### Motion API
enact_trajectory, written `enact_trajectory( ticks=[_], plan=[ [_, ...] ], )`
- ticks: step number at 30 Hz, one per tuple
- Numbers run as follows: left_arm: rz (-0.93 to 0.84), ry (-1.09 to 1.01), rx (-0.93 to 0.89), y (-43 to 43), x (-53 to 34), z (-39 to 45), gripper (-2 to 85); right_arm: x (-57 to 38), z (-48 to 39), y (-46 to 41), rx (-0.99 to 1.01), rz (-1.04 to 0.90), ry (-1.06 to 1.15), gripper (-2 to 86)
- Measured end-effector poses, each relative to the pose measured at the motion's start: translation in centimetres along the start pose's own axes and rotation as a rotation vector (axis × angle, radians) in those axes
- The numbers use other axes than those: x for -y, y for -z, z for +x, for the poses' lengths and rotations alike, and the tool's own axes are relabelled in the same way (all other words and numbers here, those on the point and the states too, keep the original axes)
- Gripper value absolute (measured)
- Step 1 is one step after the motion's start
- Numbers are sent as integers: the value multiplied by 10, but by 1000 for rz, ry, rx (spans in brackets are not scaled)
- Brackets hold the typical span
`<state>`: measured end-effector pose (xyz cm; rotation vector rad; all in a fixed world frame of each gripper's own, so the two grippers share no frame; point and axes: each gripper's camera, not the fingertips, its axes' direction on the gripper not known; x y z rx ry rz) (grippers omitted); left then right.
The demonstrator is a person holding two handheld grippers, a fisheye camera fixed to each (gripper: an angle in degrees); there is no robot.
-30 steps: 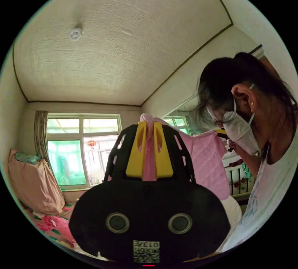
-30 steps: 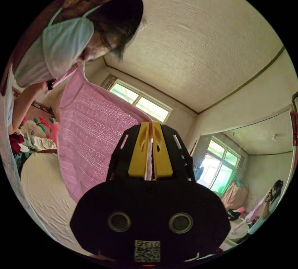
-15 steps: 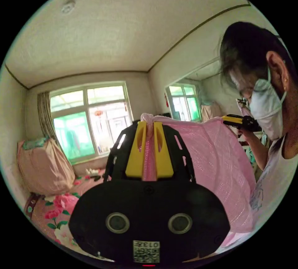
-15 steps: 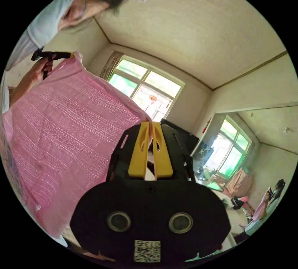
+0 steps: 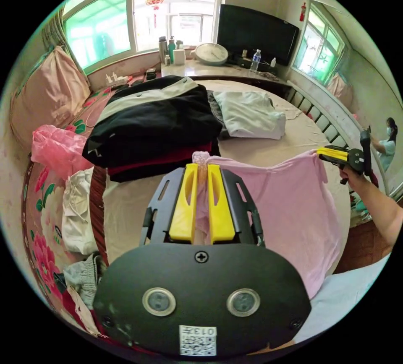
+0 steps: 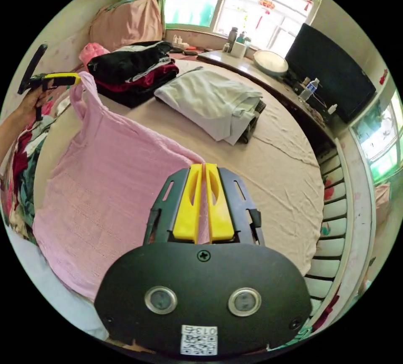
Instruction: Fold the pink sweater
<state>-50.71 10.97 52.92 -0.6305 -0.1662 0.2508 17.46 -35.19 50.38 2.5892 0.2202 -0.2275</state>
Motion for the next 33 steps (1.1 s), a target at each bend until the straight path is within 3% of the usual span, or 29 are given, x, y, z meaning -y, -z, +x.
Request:
enact_trajectory(
  ticks=[4, 6, 11, 15, 21, 29, 33],
  plan=[
    [-120, 134, -115, -52, 23, -23, 121, 33, 52, -43, 154, -136, -184, 120],
    [-149, 230, -158, -69, 13, -40, 143, 27, 80, -41, 232, -96, -307, 141],
    [-221, 218, -244, -67, -42, -44, 146, -34, 119, 12, 293, 55, -383, 93],
    [-365, 104, -353, -53, -115, -6, 149, -126, 90, 50, 204, 7, -339, 103],
    [-552, 134, -519, -44, -197, 46, 168, -218, 14, 66, 187, -166, -347, 125],
    [-582, 85, -562, -69, -195, 97, 176, -219, -4, 33, 223, -214, -397, 123],
    [-581, 135, -575, -71, -188, 104, 163, -207, -14, 23, 196, -235, -364, 78]
  ],
)
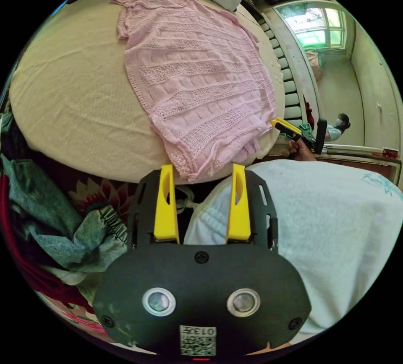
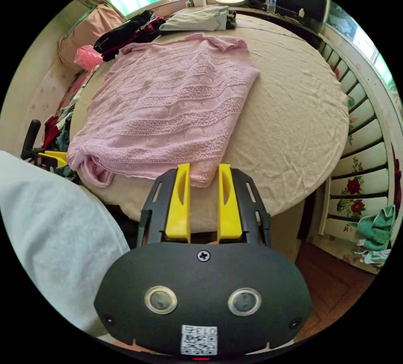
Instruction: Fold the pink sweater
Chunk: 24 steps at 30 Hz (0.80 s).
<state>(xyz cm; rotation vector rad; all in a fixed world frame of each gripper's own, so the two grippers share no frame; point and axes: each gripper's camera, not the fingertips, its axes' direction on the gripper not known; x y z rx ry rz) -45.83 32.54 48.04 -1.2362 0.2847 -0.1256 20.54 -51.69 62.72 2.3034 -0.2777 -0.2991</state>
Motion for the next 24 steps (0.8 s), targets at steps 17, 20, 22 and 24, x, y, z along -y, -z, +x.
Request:
enact_trajectory(
  ticks=[17, 20, 22, 24],
  plan=[
    [175, -246, -38, 116, 87, 44, 34, 120, -21, 107, -176, 224, 246, 29],
    [274, -136, 38, 118, 125, 20, 58, 173, -12, 85, -115, 221, 234, 38],
    [250, -69, 83, 104, 142, 8, 80, 204, -1, 57, -76, 176, 212, 50],
    [223, -11, 36, 89, 143, 6, 101, 212, 10, 51, -55, 166, 158, 56]
  ],
)
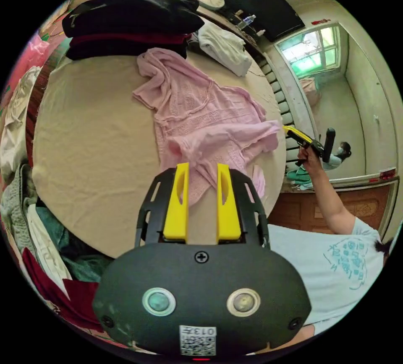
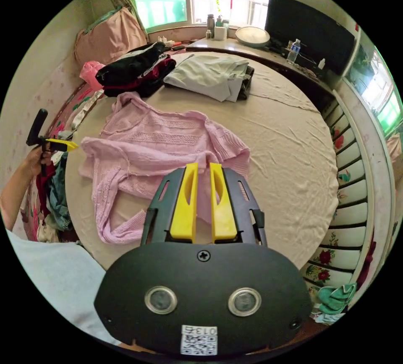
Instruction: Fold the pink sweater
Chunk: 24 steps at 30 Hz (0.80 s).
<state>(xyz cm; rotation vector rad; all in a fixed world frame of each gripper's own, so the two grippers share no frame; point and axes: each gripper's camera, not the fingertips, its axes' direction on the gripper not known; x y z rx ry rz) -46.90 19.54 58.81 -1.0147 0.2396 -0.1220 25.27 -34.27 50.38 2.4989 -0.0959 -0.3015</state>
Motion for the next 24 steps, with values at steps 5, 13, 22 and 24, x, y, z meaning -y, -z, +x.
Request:
enact_trajectory(
  ticks=[5, 13, 22, 24],
  plan=[
    [6, -192, 117, -19, -44, 61, 133, -31, 16, 17, -48, 106, 26, 82],
    [-125, -823, 357, -135, -90, 218, 155, -41, -28, -25, -66, 62, 259, 95],
    [-339, -728, 257, -161, -50, 205, 55, -28, -26, -61, -82, -77, 239, 25],
    [-275, -729, 187, -122, -43, 200, 53, -27, -15, -43, -80, -48, 213, 19]
  ],
)
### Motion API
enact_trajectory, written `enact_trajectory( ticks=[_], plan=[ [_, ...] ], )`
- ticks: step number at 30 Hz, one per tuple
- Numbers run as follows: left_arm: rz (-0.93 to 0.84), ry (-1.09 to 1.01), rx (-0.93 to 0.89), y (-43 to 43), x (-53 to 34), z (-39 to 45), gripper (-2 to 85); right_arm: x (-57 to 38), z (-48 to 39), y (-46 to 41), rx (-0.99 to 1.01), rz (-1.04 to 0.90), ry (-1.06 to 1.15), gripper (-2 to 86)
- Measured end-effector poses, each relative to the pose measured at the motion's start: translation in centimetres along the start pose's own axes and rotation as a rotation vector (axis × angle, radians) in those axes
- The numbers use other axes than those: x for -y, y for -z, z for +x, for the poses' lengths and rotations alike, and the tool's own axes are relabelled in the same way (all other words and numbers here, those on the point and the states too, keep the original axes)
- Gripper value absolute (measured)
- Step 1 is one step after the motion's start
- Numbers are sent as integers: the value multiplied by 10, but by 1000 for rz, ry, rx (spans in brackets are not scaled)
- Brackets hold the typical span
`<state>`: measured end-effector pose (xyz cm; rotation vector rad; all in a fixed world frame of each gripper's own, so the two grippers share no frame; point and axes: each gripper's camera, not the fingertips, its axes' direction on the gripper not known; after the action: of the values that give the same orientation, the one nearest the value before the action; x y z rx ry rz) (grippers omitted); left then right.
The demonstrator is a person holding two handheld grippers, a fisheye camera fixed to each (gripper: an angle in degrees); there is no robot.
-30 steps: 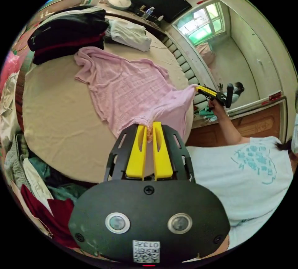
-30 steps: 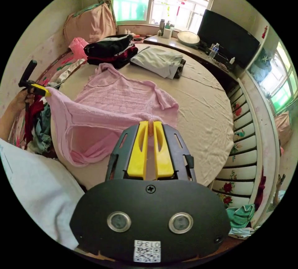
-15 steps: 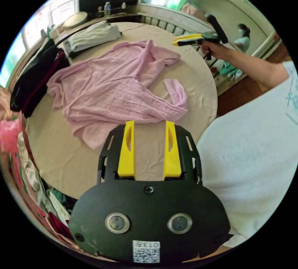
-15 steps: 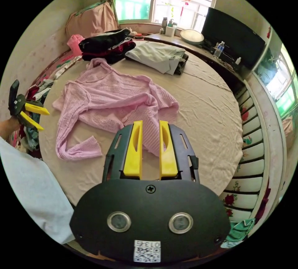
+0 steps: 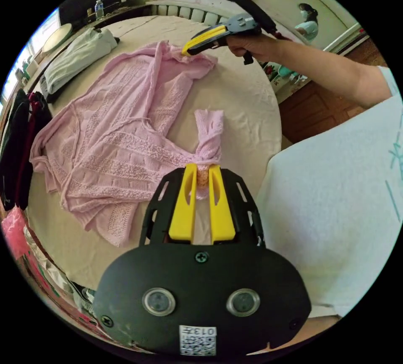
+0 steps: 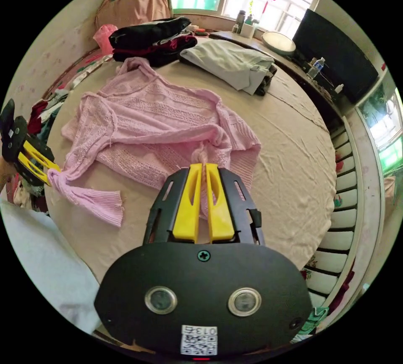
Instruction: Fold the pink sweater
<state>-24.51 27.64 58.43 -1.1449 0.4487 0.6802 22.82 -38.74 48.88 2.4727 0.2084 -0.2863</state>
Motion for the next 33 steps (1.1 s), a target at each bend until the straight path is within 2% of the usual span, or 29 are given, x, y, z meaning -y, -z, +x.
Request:
enact_trajectory(
  ticks=[3, 9, 13, 17, 21, 25, 27, 29, 31, 33],
  plan=[
    [113, -44, -92, 62, -26, -13, 52, -11, 23, 44, 23, 100, -11, 14],
    [372, -98, -122, 191, -104, -16, 52, -77, 64, 145, 46, 301, -154, 10],
    [451, -206, -218, 228, -137, 8, 54, -146, 46, 194, 55, 354, -139, 7],
    [420, -212, -394, 206, -158, 12, 56, -192, 16, 189, -35, 175, -147, 2],
    [311, -48, -656, 116, -169, -27, 56, -233, 9, 132, -136, 25, -348, 1],
    [268, 92, -848, 53, -173, -51, 60, -246, 5, 88, -93, -115, -438, 4],
    [200, 132, -946, 24, -174, -52, 73, -244, 7, 90, -100, -93, -477, 9],
    [183, 141, -995, 17, -181, -55, 99, -234, 12, 92, -110, -78, -491, 19],
    [215, 119, -926, 39, -195, -65, 140, -209, 15, 95, -132, -31, -433, 44],
    [507, 167, -758, 97, -223, -88, 166, -180, 16, 95, -131, 19, -363, 65]
  ],
)
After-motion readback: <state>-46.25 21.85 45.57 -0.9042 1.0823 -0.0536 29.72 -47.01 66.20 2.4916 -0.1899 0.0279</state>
